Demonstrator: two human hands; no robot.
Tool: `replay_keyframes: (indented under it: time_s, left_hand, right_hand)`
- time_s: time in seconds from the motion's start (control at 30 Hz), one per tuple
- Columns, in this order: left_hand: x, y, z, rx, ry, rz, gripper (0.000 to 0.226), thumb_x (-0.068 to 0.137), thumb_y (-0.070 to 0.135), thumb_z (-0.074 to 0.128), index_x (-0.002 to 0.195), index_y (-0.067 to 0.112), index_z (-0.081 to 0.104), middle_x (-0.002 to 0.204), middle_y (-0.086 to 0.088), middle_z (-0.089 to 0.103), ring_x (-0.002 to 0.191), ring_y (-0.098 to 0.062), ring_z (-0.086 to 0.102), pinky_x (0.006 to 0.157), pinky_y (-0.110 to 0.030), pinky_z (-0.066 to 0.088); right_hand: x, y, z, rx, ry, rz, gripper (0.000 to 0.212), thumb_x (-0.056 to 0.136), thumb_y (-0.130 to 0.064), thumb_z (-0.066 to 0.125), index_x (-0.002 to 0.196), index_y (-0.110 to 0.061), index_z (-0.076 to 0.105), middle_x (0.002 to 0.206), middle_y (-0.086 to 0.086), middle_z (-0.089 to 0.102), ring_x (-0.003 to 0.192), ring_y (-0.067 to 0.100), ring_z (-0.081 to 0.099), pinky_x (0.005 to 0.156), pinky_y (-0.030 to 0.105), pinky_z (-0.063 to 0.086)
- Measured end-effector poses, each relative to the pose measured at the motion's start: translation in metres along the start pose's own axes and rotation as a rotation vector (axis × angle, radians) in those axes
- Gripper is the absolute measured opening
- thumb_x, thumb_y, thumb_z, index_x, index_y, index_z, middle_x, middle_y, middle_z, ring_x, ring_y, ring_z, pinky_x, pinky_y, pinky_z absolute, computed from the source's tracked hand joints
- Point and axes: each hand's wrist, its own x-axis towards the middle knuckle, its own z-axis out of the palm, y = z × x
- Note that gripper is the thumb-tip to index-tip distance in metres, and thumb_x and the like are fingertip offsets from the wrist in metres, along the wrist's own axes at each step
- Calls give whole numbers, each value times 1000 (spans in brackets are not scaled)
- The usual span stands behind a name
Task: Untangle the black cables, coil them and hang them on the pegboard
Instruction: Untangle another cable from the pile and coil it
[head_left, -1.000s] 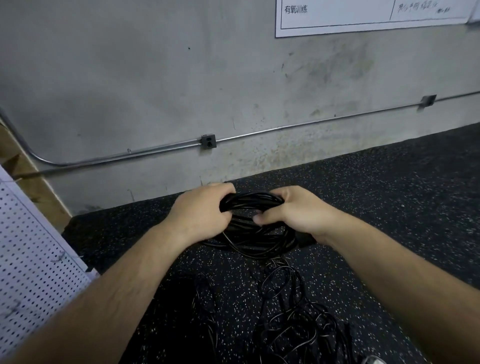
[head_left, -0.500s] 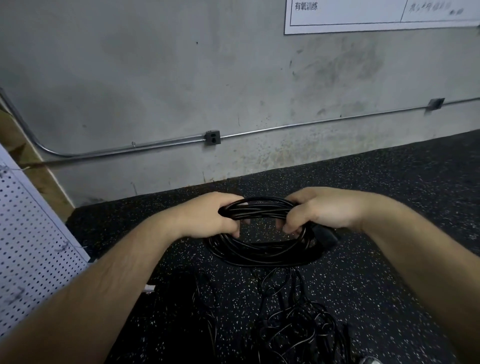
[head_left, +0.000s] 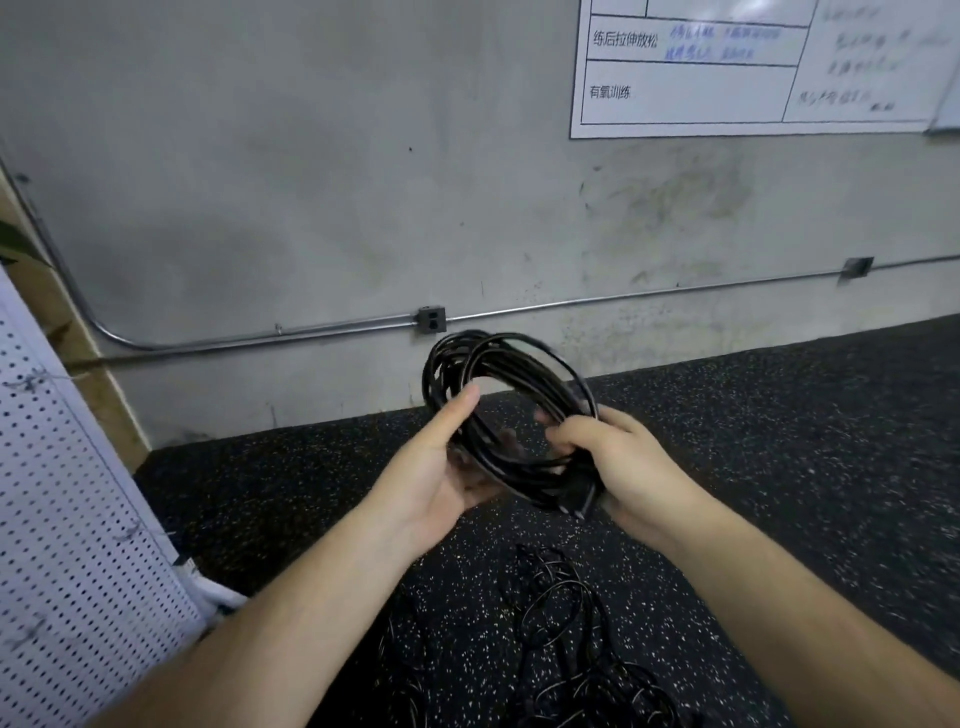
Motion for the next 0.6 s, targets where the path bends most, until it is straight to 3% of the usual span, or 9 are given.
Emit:
replay_keyframes:
  time_s: [0.07, 0.13, 0.2, 0.3, 0.37, 0.47, 0.53, 0.6]
  left_hand:
    - [2, 3, -1, -126, 30, 80, 73, 66, 47, 88, 124, 8, 69, 117, -16, 73, 110, -33, 71, 106, -53, 51]
    - [3, 5, -2, -142, 123, 126, 61, 67, 42, 88, 114, 5, 73, 101, -10, 75, 93, -26, 73, 94, -48, 58]
    - [2, 4, -2, -75, 170, 197, 51, 70, 42, 88, 102, 6, 73, 82, -7, 69, 75, -24, 66, 72, -42, 61]
    - [0, 4, 1, 75, 174, 367, 35, 84, 42, 79, 91, 11, 65, 64, -2, 48, 54, -17, 47, 52, -34, 49]
    - [-1, 5, 5, 225, 172, 433, 37, 91, 46, 70, 87, 11, 60, 59, -1, 46, 50, -17, 44, 50, -33, 46]
    - [0, 6, 6, 339, 196, 418, 45, 92, 55, 64, 89, 11, 59, 57, 2, 49, 51, -17, 48, 53, -33, 45]
    - [2, 9, 3, 400, 184, 427, 42, 93, 55, 62, 86, 15, 57, 57, 4, 49, 52, -17, 48, 58, -35, 45]
    - [2, 11, 2, 515, 136, 465, 35, 96, 50, 61, 84, 18, 56, 57, 6, 49, 53, -18, 48, 62, -38, 45]
  right_hand:
    - [-3, 7, 7, -116, -77, 36, 12, 92, -8, 62, 85, -16, 68, 68, -5, 63, 74, 18, 63, 81, 42, 49]
    - [-5, 15, 16, -213, -124, 64, 16, 92, -10, 61, 81, -21, 67, 73, -7, 67, 84, 19, 64, 89, 43, 49]
    - [-7, 18, 23, -246, -152, 96, 17, 93, -9, 60, 88, -22, 70, 80, -7, 73, 90, 18, 67, 90, 37, 50]
    - [-7, 14, 22, -297, -122, 81, 16, 89, -7, 67, 102, -16, 69, 91, 4, 75, 95, 21, 71, 91, 36, 52]
    - [-8, 6, 20, -363, -44, 8, 30, 80, -8, 77, 106, -18, 65, 95, 5, 74, 94, 21, 72, 87, 36, 56]
    - [-8, -6, 18, -392, -1, -78, 61, 71, -9, 86, 122, -24, 55, 100, -7, 72, 92, 12, 71, 76, 24, 52]
    - [-4, -12, 13, -380, -72, -78, 89, 68, -20, 91, 140, -35, 41, 116, -11, 67, 104, 9, 67, 89, 27, 52]
    - [-1, -19, 9, -340, -131, -71, 98, 68, -33, 92, 147, -45, 35, 122, -13, 64, 110, 9, 65, 104, 38, 49]
